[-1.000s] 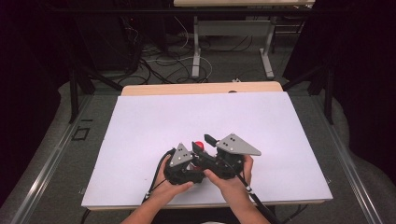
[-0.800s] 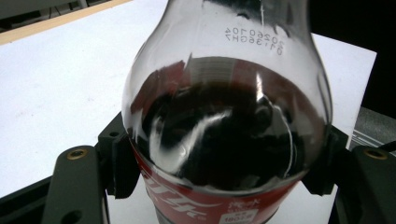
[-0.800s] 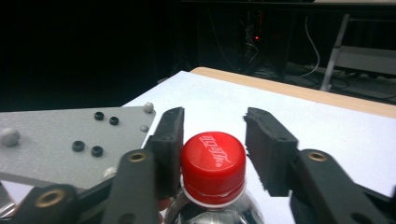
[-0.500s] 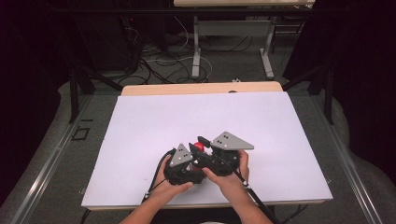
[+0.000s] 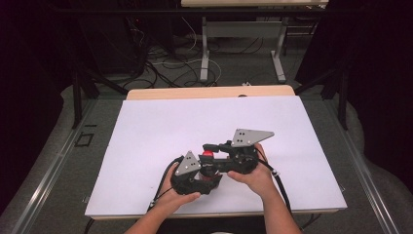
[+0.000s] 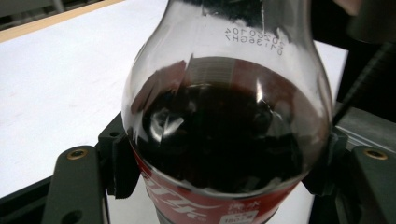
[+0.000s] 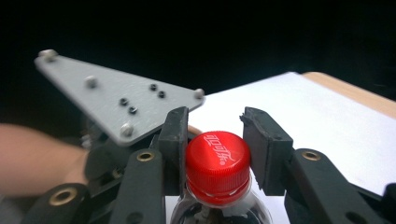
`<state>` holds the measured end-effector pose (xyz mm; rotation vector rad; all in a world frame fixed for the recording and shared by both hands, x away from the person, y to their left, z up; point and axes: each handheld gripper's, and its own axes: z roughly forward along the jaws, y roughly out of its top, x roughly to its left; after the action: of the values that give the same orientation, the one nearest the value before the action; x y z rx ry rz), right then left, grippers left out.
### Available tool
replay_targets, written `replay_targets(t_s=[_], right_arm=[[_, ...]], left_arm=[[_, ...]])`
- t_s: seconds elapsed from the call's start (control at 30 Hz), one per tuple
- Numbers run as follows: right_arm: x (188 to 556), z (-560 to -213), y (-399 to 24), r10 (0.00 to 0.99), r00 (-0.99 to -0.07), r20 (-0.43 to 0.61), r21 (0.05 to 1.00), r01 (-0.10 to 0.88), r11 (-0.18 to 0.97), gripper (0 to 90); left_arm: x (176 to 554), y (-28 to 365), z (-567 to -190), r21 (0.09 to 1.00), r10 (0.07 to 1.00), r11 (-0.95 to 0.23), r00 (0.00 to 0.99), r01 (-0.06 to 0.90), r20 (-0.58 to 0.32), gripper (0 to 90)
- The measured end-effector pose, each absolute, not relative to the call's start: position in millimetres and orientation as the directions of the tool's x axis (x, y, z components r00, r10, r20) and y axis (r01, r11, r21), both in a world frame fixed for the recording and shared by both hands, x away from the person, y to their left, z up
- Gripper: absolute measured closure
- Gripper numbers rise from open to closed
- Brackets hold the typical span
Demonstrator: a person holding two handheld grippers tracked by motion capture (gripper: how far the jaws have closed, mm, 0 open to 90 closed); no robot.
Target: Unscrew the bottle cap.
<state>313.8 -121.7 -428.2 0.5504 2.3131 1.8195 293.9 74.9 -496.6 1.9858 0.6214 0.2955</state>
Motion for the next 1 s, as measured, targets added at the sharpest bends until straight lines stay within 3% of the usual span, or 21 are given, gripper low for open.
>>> replay_targets(t_s=[0.07,0.17,0.23,0.3,0.5,0.6,0.8,0.97,1.0], right_arm=[[307.3,-427.4,-118.3,0.459,-0.88,0.122,0.964,0.216,0.157,52.7],[299.9,-425.9,-115.4,0.511,-0.846,0.149,0.965,0.238,0.113,52.6],[285.4,-423.7,-108.2,0.643,-0.755,0.132,0.966,0.244,0.089,52.6],[277.9,-422.4,-104.3,0.691,-0.714,0.113,0.969,0.231,0.081,52.4],[272.6,-427.0,-87.3,0.74,-0.672,0.031,0.97,0.199,0.14,53.4],[273.6,-430.4,-84.2,0.759,-0.651,0.017,0.964,0.212,0.16,60.1],[281.4,-429.0,-92.6,0.675,-0.736,0.046,0.959,0.222,0.177,61.1],[306.9,-425.2,-116.8,0.416,-0.903,0.106,0.952,0.213,0.221,61.2],[310.8,-425.5,-120.6,0.349,-0.934,0.081,0.955,0.172,0.24,61.2]], left_arm=[[294.6,76.0,-496.3,0.878,0.56,-0.359,0.826,0.315,-0.067,29.8],[295.3,77.0,-495.8,0.877,0.578,-0.353,0.813,0.325,-0.068,29.8],[296.3,78.5,-495.7,0.879,0.597,-0.341,0.799,0.333,-0.072,29.7],[296.3,78.8,-495.5,0.877,0.604,-0.342,0.794,0.337,-0.07,29.7],[295.7,77.4,-494.9,0.875,0.601,-0.356,0.797,0.328,-0.055,29.7],[293.8,75.9,-494.5,0.876,0.593,-0.359,0.803,0.323,-0.053,29.8],[293.8,78.9,-494.9,0.876,0.565,-0.367,0.823,0.313,-0.057,29.8],[290.1,77.8,-493.1,0.883,0.517,-0.377,0.854,0.279,-0.049,29.8],[289.3,77.1,-493.2,0.884,0.509,-0.381,0.859,0.272,-0.045,29.8]])
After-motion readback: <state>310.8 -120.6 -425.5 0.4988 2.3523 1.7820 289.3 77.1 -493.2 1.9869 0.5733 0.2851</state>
